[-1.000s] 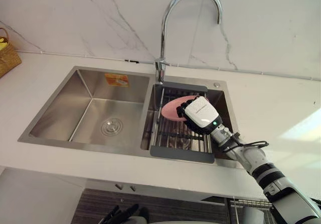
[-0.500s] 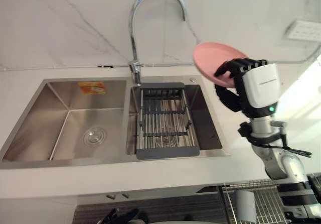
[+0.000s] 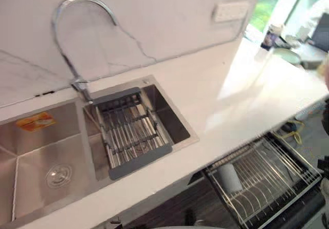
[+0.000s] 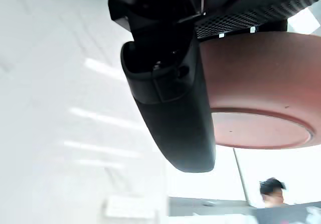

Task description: Walk over to the sink, pick up the cup, carry it to the dishwasher, place the cup inside the dishwasher, then close the dishwasher door

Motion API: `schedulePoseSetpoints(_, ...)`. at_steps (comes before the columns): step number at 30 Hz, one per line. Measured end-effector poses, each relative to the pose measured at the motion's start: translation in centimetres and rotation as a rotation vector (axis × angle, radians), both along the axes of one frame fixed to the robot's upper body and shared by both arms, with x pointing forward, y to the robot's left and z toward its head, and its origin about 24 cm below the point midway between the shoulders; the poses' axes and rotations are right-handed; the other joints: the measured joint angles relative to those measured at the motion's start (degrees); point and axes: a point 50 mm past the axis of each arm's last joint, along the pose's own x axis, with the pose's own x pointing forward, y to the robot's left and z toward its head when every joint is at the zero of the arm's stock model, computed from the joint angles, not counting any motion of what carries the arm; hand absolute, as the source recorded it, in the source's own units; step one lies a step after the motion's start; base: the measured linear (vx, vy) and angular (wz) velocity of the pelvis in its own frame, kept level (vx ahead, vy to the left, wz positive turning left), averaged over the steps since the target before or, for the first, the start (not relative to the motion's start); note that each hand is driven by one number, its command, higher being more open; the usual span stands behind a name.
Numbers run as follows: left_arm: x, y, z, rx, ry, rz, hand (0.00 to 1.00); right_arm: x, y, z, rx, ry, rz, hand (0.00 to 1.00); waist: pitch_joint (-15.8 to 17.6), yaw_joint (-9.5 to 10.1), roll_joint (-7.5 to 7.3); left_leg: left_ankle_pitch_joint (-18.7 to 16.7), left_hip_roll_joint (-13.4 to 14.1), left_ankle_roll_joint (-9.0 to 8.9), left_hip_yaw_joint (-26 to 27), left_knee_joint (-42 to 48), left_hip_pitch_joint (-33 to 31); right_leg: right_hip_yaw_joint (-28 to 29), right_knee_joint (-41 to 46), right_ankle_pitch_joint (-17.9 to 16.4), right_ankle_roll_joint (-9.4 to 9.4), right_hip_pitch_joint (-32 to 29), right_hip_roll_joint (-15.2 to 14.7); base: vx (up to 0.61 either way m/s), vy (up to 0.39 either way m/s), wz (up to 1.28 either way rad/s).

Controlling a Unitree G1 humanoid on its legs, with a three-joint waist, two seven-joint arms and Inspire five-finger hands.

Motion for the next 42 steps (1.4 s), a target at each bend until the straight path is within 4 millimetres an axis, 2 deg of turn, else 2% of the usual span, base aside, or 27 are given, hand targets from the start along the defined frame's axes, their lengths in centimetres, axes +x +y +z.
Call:
schedulePoseSetpoints(1, 0.2, 0.2, 0.0, 0.007, 0.013, 0.045, 1.00, -1.1, 0.2, -1.6, 0.049, 0.013, -0.038, 0.00, 0.41, -0.35, -0.13, -1.06, 0.81, 0.76, 1.29, 0.91, -0.44, -4.09, 1.80, -1.19, 0.60, -1.00, -0.99, -0.03, -0.029, -0.71)
schedulePoseSetpoints(2, 0.2, 0.2, 0.0, 0.008, 0.018, 0.070, 1.00, -1.6, 0.4, -2.4, 0.074, 0.020, -0.055, 0.00, 0.69, -0.57, 0.07, -1.52, 1.56, 1.00, 1.62, 1.55, -0.67, -6.19, 3.51, -2.54, 0.00, -1.38, -1.54, -0.02, -0.074, -0.46)
schedulePoseSetpoints(3, 0.1, 0.2, -0.1, 0.008, 0.034, 0.119, 1.00, -2.3, 0.8, -3.9, 0.127, 0.024, -0.083, 0.00, 1.22, -1.43, 0.19, -2.17, 3.33, 0.69, 2.16, 2.88, -0.82, -10.35, 9.80, -4.25, -3.13, -2.58, -3.10, 0.01, -0.111, -0.33)
schedulePoseSetpoints(4, -0.3, 0.3, -0.2, 0.027, 0.060, 0.125, 1.00, -2.9, 1.0, -5.3, 0.199, 0.015, -0.109, 0.00, 1.27, -1.63, 0.05, -2.85, 5.10, -0.11, 2.62, 4.80, -1.38, -13.21, 17.13, -5.70, -5.44, -3.22, -5.25, 0.07, -0.161, -0.30)
schedulePoseSetpoints(5, -0.5, 0.5, -0.2, 0.046, 0.070, 0.116, 1.00, -3.1, 1.2, -6.0, 0.230, 0.012, -0.125, 0.00, 1.18, -1.50, -0.29, -3.39, 5.95, -0.66, 2.80, 6.35, -1.97, -13.90, 20.08, -6.07, -5.51, -3.06, -6.60, 0.10, -0.154, -0.25)
schedulePoseSetpoints(6, -0.3, 0.9, -0.1, 0.075, 0.063, 0.104, 1.00, -3.3, 1.5, -6.7, 0.266, 0.008, -0.139, 0.00, 1.18, -1.20, -1.30, -4.53, 6.99, -1.37, 2.92, 9.89, -3.53, -13.50, 20.72, -6.53, -3.78, -3.02, -7.15, 0.10, -0.191, -0.29)
schedulePoseSetpoints(7, 0.7, 1.4, 0.2, 0.124, 0.024, 0.087, 1.00, -2.8, 1.9, -7.3, 0.294, 0.009, -0.131, 0.00, 1.58, -0.31, -1.66, -5.43, 8.89, -1.83, 3.26, 14.29, -5.77, -13.71, 18.65, -6.39, -3.96, -3.46, -5.40, 0.05, -0.200, -0.62)
schedulePoseSetpoints(8, 1.1, 1.5, 0.2, 0.143, 0.009, 0.095, 1.00, -1.5, 2.9, -7.6, 0.312, 0.015, -0.074, 0.00, 1.68, 1.11, -1.85, -5.70, 10.12, -1.84, 4.81, 15.16, -6.10, -12.47, 13.26, -5.28, -4.68, -2.39, -2.84, 0.02, -0.220, -0.70)
schedulePoseSetpoints(9, 1.2, 1.5, 0.3, 0.151, 0.009, 0.103, 1.00, -0.7, 3.6, -7.7, 0.319, 0.017, -0.037, 0.00, 1.81, 1.38, -2.06, -5.73, 10.46, -2.01, 5.56, 15.22, -5.89, -11.91, 9.45, -4.28, -4.19, -1.07, -1.62, -0.04, -0.192, -0.79)
schedulePoseSetpoints(10, 1.3, 1.6, 0.3, 0.165, 0.006, 0.129, 1.00, 0.5, 4.9, -7.9, 0.338, 0.027, 0.033, 0.00, 2.24, 2.17, -2.07, -5.83, 11.36, -2.37, 7.21, 16.03, -4.96, -11.17, 0.95, -0.80, -3.71, 2.86, 0.72, -0.09, -0.134, -0.57)
schedulePoseSetpoints(11, 1.4, 1.7, 0.3, 0.175, 0.001, 0.153, 1.00, 1.4, 5.9, -8.1, 0.353, 0.047, 0.095, 0.00, 2.82, 2.77, -2.35, -6.06, 11.83, -2.68, 8.03, 16.71, -4.00, -10.39, -3.53, 1.46, -3.81, 5.25, 1.98, -0.11, -0.062, -0.47)
schedulePoseSetpoints(13, 1.5, 1.6, 0.3, 0.186, -0.006, 0.157, 1.00, 1.9, 7.0, -8.5, 0.382, 0.084, 0.158, 0.00, 3.08, 3.81, -2.11, -5.95, 12.19, -3.75, 8.99, 16.33, -2.76, -9.73, -3.82, 0.88, -3.60, 5.64, 2.23, -0.12, 0.057, -0.23)
schedulePoseSetpoints(16, 1.2, 1.4, 0.3, 0.191, -0.007, 0.177, 1.00, 2.3, 8.3, -9.2, 0.415, 0.125, 0.218, 0.00, 3.47, 4.06, -1.88, -5.66, 11.99, -3.82, 9.65, 15.28, -2.05, -10.97, -3.83, 0.55, -4.09, 5.93, 1.92, -0.09, 0.069, -0.08)
schedulePoseSetpoints(22, 1.1, 0.7, 0.1, 0.161, -0.013, 0.193, 1.00, 1.7, 8.4, -9.9, 0.437, 0.210, 0.235, 0.00, 4.83, 4.02, 0.03, -4.45, 11.20, -4.43, 8.49, 13.35, -0.02, -13.83, -3.81, 0.80, -3.55, 8.03, 1.40, 0.01, 0.081, 0.08)
schedulePoseSetpoints(26, 1.1, 0.4, 0.1, 0.136, -0.019, 0.212, 1.00, 1.7, 8.7, -10.7, 0.473, 0.286, 0.267, 0.00, 5.29, 4.12, 0.73, -3.84, 10.62, -4.47, 6.22, 12.39, 0.05, -16.18, -3.53, 0.69, -3.38, 9.24, 1.12, 0.06, 0.120, 0.33)
schedulePoseSetpoints(31, 1.5, -0.2, 0.1, 0.133, -0.046, 0.208, 1.00, 2.8, 10.3, -13.5, 0.548, 0.522, 0.371, 0.00, 6.88, 5.78, 1.92, -3.63, 9.78, -4.25, 3.01, 12.23, 0.07, -19.25, -3.51, 0.13, -2.65, 11.38, 0.37, 0.01, 0.127, 0.32)
schedulePoseSetpoints(34, 2.5, -0.7, 0.2, 0.122, -0.076, 0.186, 1.00, 4.5, 10.3, -13.7, 0.611, 0.564, 0.388, 0.00, 8.16, 6.65, 3.26, -3.16, 9.39, -3.67, 1.12, 12.46, -1.67, -20.68, -3.50, 0.13, -2.66, 10.93, 0.03, -0.05, 0.110, 0.31)
schedulePoseSetpoints(38, 4.7, -0.9, 0.6, 0.117, -0.123, 0.162, 1.00, 7.4, 9.2, -12.9, 0.700, 0.543, 0.346, 0.00, 11.77, 7.00, 4.75, -1.67, 9.33, -3.08, -0.92, 12.68, -5.99, -22.39, -3.45, 0.74, -3.49, 7.93, 0.01, -0.07, 0.062, 0.21)
schedulePoseSetpoints(42, 5.9, -0.9, 0.9, 0.092, -0.150, 0.201, 1.00, 7.8, 8.2, -13.3, 0.757, 0.564, 0.246, 0.00, 15.18, 7.14, 5.27, -1.41, 9.76, -3.03, -2.23, 13.50, -7.51, -23.64, -3.40, 0.81, -3.72, 7.62, 0.27, -0.02, 0.059, 0.16)
